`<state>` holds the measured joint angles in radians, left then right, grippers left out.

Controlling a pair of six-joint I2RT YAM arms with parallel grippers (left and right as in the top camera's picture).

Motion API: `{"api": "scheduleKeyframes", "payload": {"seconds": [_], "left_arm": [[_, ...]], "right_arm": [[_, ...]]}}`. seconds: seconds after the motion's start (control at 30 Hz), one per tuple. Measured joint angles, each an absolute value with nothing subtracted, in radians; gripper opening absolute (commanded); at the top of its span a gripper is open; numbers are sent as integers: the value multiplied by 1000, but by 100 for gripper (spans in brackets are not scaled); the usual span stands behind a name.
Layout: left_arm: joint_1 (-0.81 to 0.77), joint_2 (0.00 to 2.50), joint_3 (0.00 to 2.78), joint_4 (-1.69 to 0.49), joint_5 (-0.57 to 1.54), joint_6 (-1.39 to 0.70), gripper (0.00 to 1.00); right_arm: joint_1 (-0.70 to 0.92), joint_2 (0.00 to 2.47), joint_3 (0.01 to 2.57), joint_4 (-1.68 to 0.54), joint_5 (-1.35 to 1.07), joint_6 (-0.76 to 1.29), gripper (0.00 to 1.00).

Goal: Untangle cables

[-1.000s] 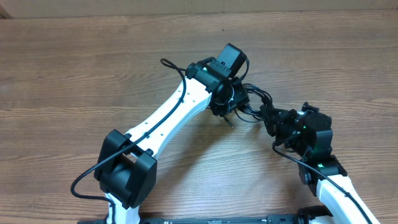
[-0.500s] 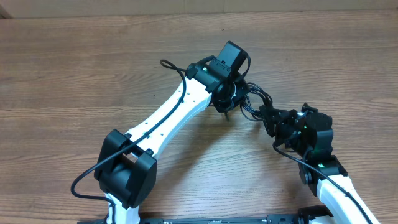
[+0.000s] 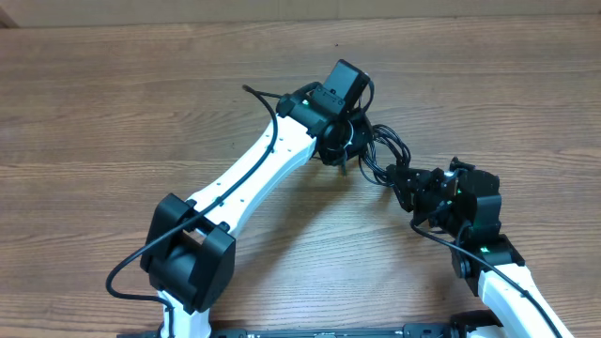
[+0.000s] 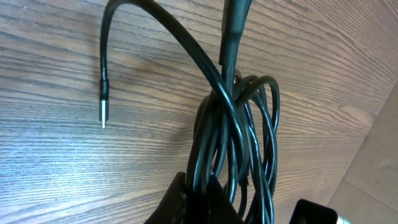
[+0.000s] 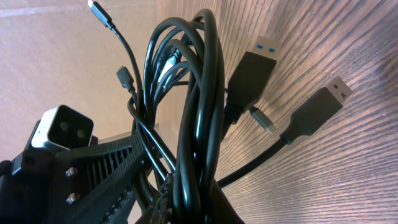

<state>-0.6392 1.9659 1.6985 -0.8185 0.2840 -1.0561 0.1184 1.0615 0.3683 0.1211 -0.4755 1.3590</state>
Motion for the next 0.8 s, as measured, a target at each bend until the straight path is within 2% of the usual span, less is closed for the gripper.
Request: {"api": "scheduleKeyframes", "payload": {"seconds": [0.53, 0.63, 0.8], "left_arm": [[-563, 1966, 1699, -769, 253, -1047, 4], [-563, 1966, 1699, -769, 253, -1047, 4], [-563, 1966, 1699, -775, 254, -1073, 4]], "right_arm": [[119, 1061, 368, 23, -483, 1334, 24], [119, 1061, 368, 13, -485, 1325, 25], [119, 1061, 368, 15, -505, 1202, 36]]}}
